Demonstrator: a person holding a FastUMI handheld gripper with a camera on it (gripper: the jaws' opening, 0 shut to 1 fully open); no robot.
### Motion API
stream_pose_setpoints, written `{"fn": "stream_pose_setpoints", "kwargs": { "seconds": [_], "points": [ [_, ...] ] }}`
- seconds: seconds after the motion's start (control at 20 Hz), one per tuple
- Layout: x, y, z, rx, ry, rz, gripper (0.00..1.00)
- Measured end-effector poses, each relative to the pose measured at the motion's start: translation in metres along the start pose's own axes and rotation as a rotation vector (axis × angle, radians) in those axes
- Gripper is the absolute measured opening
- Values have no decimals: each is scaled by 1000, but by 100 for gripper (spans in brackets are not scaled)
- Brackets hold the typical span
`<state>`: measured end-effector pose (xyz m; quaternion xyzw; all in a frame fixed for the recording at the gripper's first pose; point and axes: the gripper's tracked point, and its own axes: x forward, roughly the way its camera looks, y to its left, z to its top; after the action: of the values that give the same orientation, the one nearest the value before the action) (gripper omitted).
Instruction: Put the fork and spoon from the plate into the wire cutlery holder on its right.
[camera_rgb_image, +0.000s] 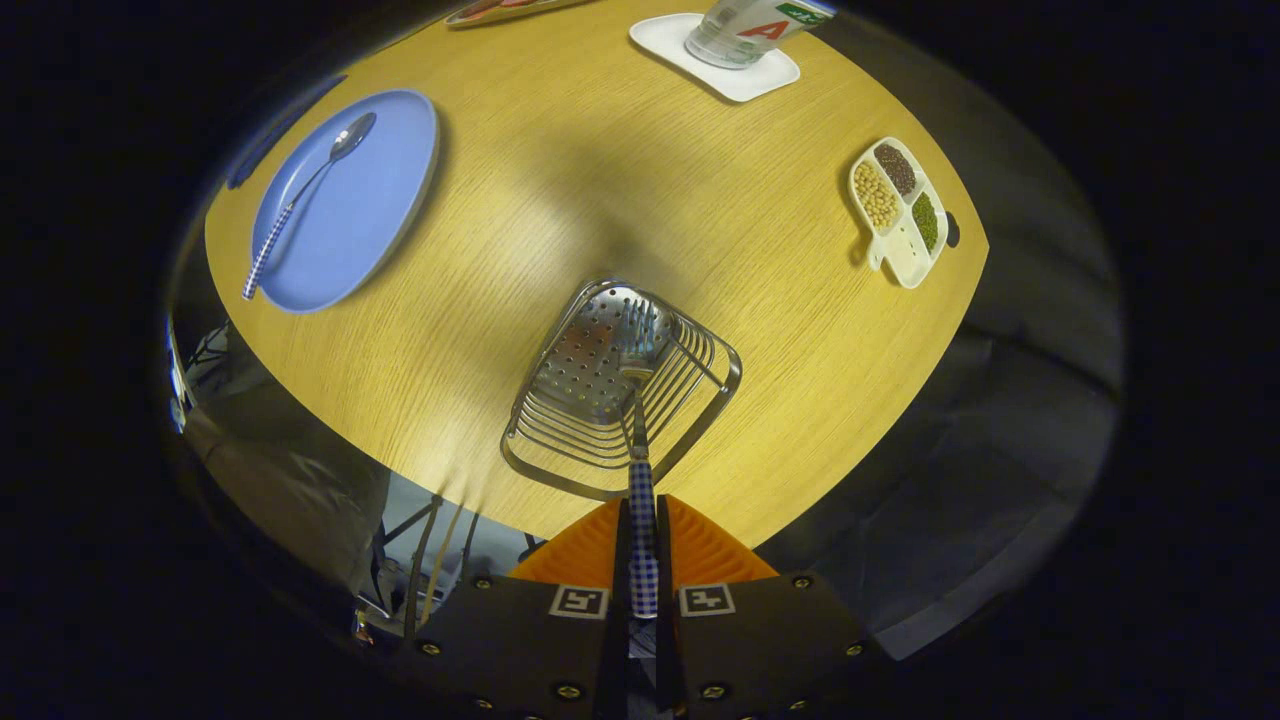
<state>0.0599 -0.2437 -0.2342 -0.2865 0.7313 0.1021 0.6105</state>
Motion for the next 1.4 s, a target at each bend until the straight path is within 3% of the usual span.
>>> {"fn": "stream_pose_setpoints", "kwargs": {
  "seconds": [0.1, 0.2, 0.3, 0.45, 0.8, 0.95, 1.4],
  "points": [
    [-7, -4, 1, 21, -30, -9, 12],
    [-11, -6, 0, 47, -61, -4, 26],
    [-22, -11, 0, 87, -103, -15, 29],
    [-41, -12, -1, 154, -191, -36, 28],
    [-91, 53, 1, 242, -356, 71, 29],
    [-95, 88, 4, 245, -376, 128, 29],
    [-87, 157, 28, 222, -384, 175, 28]
  ]
}}
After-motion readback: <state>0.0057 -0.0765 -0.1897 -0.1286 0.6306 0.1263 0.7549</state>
